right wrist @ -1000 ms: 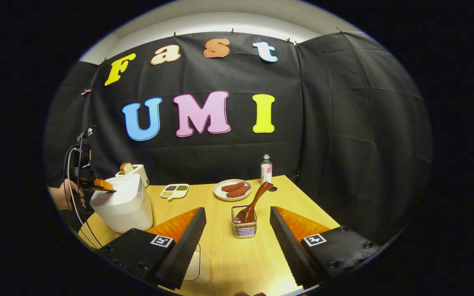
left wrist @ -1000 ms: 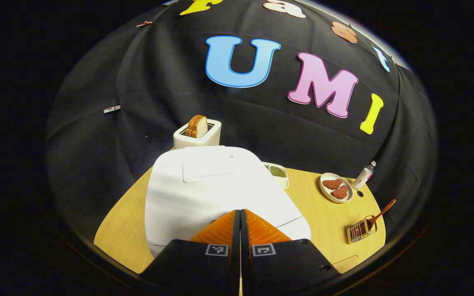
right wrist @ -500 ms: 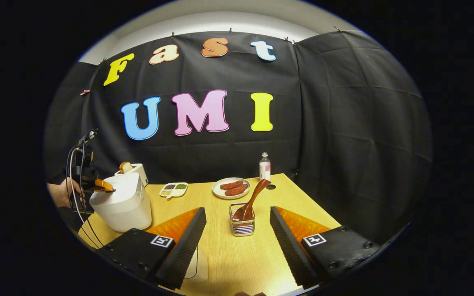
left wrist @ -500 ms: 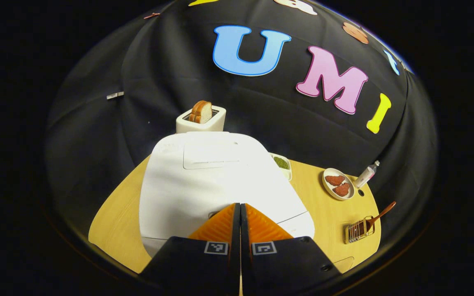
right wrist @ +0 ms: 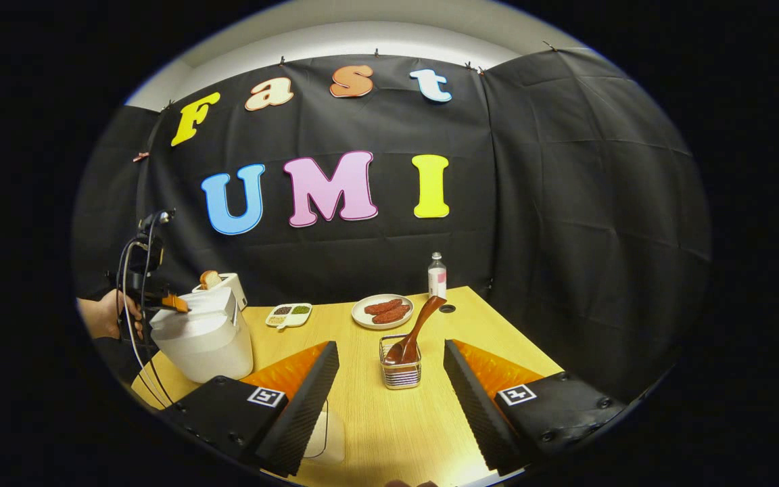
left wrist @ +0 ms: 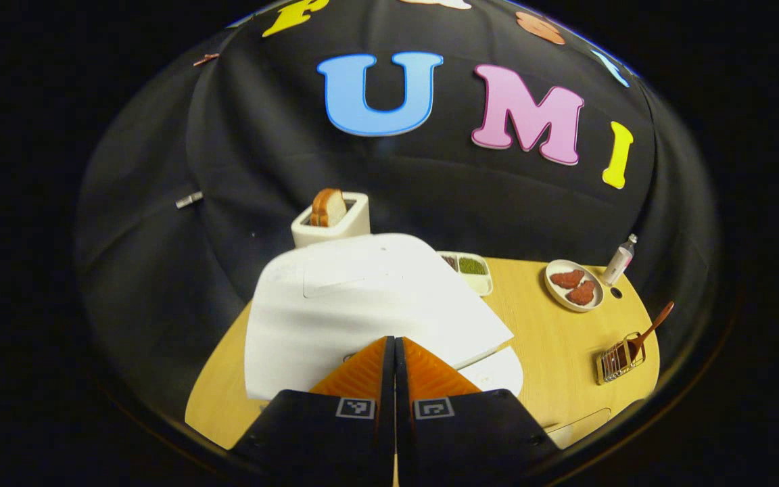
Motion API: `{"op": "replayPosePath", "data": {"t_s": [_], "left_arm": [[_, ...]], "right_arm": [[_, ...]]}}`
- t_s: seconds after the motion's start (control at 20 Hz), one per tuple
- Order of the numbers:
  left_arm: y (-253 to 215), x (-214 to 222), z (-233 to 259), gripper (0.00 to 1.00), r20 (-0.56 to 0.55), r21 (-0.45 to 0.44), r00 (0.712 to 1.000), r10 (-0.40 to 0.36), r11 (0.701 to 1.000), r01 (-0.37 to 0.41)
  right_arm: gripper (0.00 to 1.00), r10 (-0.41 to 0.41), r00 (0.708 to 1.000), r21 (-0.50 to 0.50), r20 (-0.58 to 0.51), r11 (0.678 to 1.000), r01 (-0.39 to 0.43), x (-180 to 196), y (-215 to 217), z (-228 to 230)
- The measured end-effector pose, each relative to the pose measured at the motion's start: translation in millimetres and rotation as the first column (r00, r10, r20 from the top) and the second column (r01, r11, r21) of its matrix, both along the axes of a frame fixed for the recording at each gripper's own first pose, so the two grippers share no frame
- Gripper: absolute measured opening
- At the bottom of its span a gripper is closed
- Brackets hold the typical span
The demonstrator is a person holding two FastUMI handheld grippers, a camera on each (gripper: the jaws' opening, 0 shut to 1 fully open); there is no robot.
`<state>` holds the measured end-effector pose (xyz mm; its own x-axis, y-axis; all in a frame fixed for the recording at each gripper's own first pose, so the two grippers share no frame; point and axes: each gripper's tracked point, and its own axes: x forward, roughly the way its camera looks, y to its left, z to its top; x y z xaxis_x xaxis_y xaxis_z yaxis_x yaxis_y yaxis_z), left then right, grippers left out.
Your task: Close the left gripper, press the button to open the rice cooker; take a wooden spoon from the chopstick holder with the right hand, scoop a spoonful of rice and pour it into the rice cooker, then put the wooden spoon back into the chopstick holder.
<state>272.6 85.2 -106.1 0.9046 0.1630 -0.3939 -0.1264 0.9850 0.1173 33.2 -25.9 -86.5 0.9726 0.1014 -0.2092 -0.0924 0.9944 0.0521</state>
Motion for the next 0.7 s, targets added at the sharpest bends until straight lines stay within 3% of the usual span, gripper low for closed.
{"op": "replayPosePath", "data": {"t_s": [0.15, 0.4, 0.55, 0.7], "left_arm": [[-7.3, -9.7, 61.5, 0.07, 0.179, 0.019, 0.984, 0.001, 1.000, -0.005], [-22.5, -53.2, 110.4, 0.07, 0.308, -0.042, 0.952, 0.000, 0.999, 0.014], [-34.6, -105.4, 121.6, 0.08, 0.389, -0.126, 0.921, -0.018, 0.989, 0.073], [-30.7, -153.9, 96.4, 0.11, 0.417, -0.149, 0.908, -0.032, 0.983, 0.103]], "right_arm": [[0.98, -0.006, 1.000, -0.005, 0.005, 1.000, 0.006, -0.8, -6.8, 1.9], [0.98, -0.024, 0.999, -0.017, 0.031, 1.000, 0.024, 4.2, -18.6, 11.9], [0.98, -0.029, 0.999, -0.023, 0.036, 0.999, 0.030, 8.2, -22.6, 13.7], [0.98, -0.024, 0.999, -0.040, 0.041, 0.999, 0.026, 11.1, -21.7, 14.2]]}}
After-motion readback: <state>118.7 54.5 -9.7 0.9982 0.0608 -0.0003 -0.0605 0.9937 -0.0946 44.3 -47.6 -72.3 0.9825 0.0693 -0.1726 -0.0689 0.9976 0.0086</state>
